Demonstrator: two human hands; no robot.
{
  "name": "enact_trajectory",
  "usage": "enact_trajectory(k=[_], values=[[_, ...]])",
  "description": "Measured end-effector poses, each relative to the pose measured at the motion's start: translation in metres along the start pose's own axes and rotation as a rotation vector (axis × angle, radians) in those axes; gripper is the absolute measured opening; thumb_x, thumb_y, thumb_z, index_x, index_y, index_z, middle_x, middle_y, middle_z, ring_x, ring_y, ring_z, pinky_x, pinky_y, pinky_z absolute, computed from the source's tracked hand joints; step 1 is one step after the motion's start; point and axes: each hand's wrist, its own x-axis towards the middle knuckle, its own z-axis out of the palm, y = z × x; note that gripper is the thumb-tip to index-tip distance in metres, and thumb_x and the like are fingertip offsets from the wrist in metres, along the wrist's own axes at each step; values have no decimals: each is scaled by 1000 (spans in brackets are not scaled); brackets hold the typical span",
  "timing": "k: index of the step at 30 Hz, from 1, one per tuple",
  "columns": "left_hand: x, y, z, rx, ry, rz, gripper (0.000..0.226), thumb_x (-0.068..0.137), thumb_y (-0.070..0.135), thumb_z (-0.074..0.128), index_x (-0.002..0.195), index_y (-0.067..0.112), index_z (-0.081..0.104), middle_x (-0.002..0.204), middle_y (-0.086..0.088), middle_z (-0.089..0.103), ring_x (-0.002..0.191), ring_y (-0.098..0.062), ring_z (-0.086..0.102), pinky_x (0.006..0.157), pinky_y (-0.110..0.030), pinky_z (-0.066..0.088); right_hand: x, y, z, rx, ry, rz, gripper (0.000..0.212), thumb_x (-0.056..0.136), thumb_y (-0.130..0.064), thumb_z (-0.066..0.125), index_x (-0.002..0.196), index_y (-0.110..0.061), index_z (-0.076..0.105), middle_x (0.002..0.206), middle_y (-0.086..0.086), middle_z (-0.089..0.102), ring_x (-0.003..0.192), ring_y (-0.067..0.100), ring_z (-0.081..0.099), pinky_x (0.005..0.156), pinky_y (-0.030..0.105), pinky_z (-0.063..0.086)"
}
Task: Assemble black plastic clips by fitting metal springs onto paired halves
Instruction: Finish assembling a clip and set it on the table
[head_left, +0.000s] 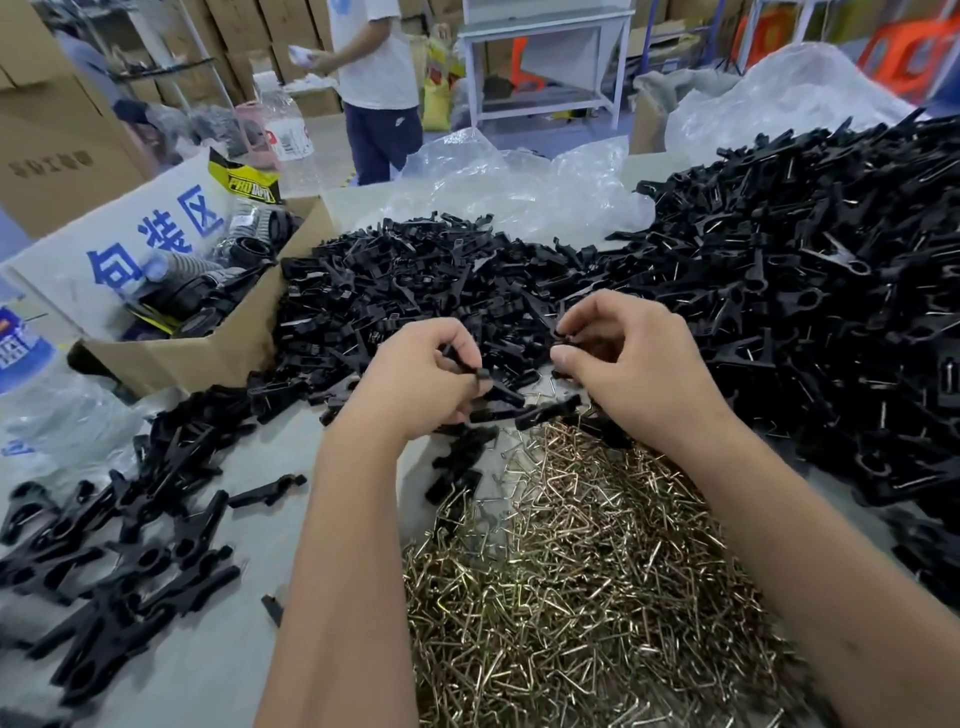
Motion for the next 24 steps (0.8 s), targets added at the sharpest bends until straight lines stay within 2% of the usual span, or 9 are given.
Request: enact_trajectory(k=[4, 8, 10, 13, 16, 17, 19, 22, 24], values=[[-2, 5, 3, -161, -19, 9, 18, 94, 2, 71, 88, 15, 62, 78, -9, 64, 55, -14, 61, 54, -23, 51, 1, 1, -3, 175, 19, 60, 9, 84, -21, 86, 86, -25, 78, 75, -3, 74, 66, 9, 68, 64, 24, 57], [-2, 8, 4, -237, -48, 27, 16, 97, 1, 66, 93, 16, 69, 68, -3, 67, 52, -12, 59, 51, -23, 50, 2, 0, -3, 432, -8, 129, 5, 91, -8, 78, 94, -11, 74, 82, 5, 77, 65, 11, 70, 51, 15, 49], [-1, 8, 5, -248, -46, 43, 15, 98, 5, 67, 91, 17, 71, 66, -1, 67, 52, -10, 57, 51, -24, 50, 3, 0, -2, 520, -38, 159, 4, 94, -4, 74, 95, -7, 72, 85, 11, 78, 63, 14, 69, 48, 15, 47], [1, 7, 7, -240, 2, 68, 14, 99, 21, 70, 86, 25, 74, 67, 2, 64, 56, -9, 52, 51, -21, 49, 4, 3, -1, 574, -92, 166, 9, 99, -6, 66, 100, -11, 74, 88, 12, 78, 69, 13, 68, 51, 17, 48], [2, 5, 11, -307, 13, 68, 19, 95, 25, 75, 76, 22, 71, 74, -2, 52, 71, -11, 53, 63, -21, 54, 5, 7, 1, 540, -132, 181, 21, 104, -11, 60, 117, -20, 73, 86, 7, 77, 70, 9, 65, 57, 19, 49], [3, 4, 12, -342, 16, 68, 24, 93, 24, 77, 71, 21, 68, 72, 0, 54, 72, -11, 56, 66, -21, 56, 5, 8, 2, 530, -138, 179, 22, 104, -11, 60, 121, -20, 72, 86, 6, 77, 72, 10, 65, 60, 21, 51], [2, 5, 16, -435, 8, 56, 27, 87, 24, 82, 67, 22, 64, 76, 1, 72, 72, -12, 68, 61, -21, 56, 4, 9, 4, 533, -124, 177, 19, 101, -12, 65, 119, -17, 71, 85, 7, 78, 74, 16, 66, 61, 23, 52], [0, 9, 22, -559, -23, 7, 26, 82, 30, 85, 90, 17, 64, 84, -11, 79, 63, -15, 71, 46, -18, 47, 4, 9, 4, 543, -95, 183, 9, 98, -14, 71, 107, -13, 72, 85, 8, 79, 71, 13, 67, 57, 22, 51], [0, 10, 26, -568, -25, -19, 25, 85, 31, 83, 98, 17, 67, 84, -11, 79, 58, -13, 67, 45, -16, 45, 4, 10, 3, 535, -98, 187, 12, 98, -15, 70, 110, -15, 75, 86, 6, 80, 69, 5, 68, 55, 19, 49]])
